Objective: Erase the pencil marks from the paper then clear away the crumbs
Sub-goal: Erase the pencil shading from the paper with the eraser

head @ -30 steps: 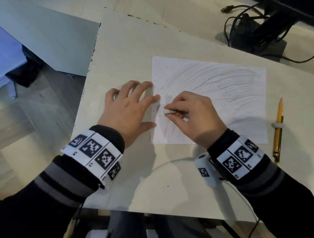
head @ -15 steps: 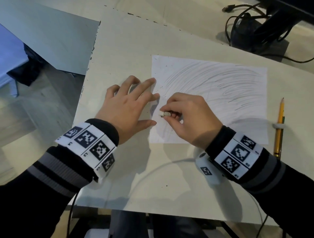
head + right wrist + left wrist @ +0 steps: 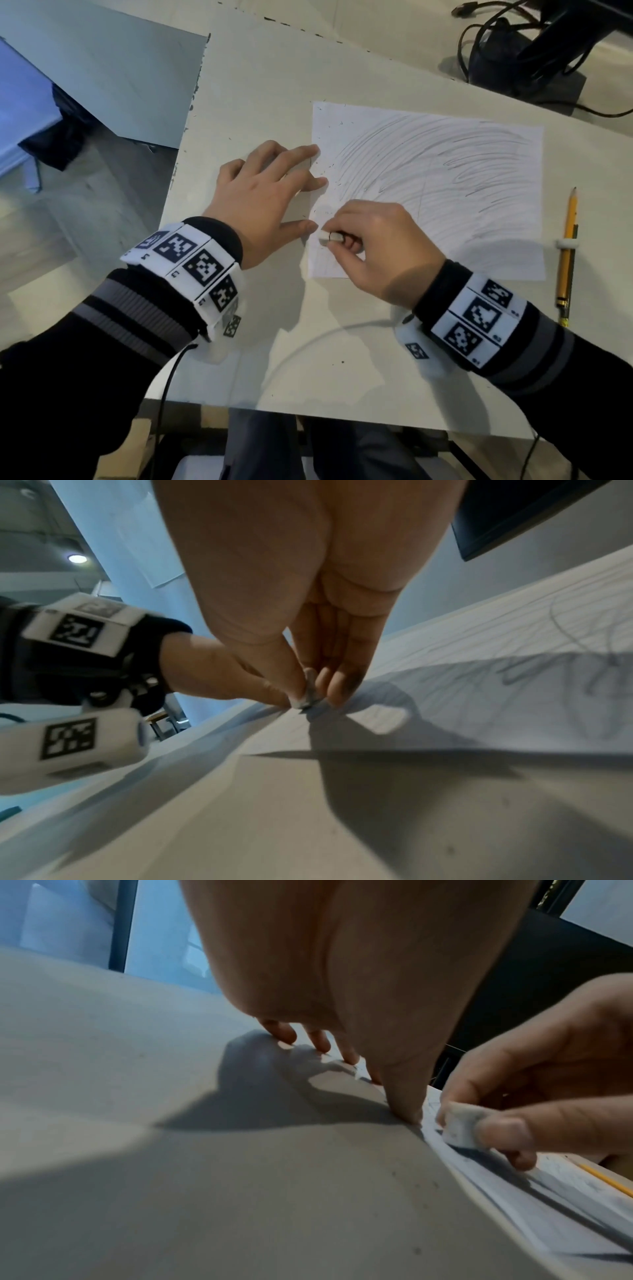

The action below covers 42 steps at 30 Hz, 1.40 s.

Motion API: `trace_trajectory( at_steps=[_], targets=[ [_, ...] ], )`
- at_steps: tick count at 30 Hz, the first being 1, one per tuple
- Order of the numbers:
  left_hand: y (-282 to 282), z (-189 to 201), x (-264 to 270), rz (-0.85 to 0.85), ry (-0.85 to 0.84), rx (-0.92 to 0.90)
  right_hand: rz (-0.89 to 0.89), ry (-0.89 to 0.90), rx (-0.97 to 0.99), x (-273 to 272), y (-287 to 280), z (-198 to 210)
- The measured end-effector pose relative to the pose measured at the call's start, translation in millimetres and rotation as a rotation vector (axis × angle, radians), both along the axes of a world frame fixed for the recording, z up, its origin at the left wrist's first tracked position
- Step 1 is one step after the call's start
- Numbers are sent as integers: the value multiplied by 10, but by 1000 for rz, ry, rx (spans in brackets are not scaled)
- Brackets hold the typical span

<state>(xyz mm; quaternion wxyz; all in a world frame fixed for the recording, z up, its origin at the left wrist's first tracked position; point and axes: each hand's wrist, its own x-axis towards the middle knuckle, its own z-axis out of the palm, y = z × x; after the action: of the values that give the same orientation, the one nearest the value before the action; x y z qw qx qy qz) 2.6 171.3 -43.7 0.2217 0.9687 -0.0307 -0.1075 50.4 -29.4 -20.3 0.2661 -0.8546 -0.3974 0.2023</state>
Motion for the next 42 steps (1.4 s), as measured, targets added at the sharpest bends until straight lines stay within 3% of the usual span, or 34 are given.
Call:
trace_trajectory(
  at_steps=[5, 17, 21, 32, 36, 42],
  targets=[
    [27, -22, -14, -16, 8, -7, 17, 74, 61, -172, -36, -33],
    [56, -54, 6, -23, -3, -30, -166, 40, 67, -156, 43, -46],
    [63, -76, 16, -25, -25, -36, -98, 87, 68, -299, 60, -67],
    [63, -80, 13, 2, -38, -49, -177, 44, 111, -188, 80, -70],
    [39, -77, 18, 0, -35, -55, -83, 117, 34, -238, 101, -39],
    [52, -75, 10, 6, -30, -56, -109, 85, 68, -155, 73, -43]
  ],
)
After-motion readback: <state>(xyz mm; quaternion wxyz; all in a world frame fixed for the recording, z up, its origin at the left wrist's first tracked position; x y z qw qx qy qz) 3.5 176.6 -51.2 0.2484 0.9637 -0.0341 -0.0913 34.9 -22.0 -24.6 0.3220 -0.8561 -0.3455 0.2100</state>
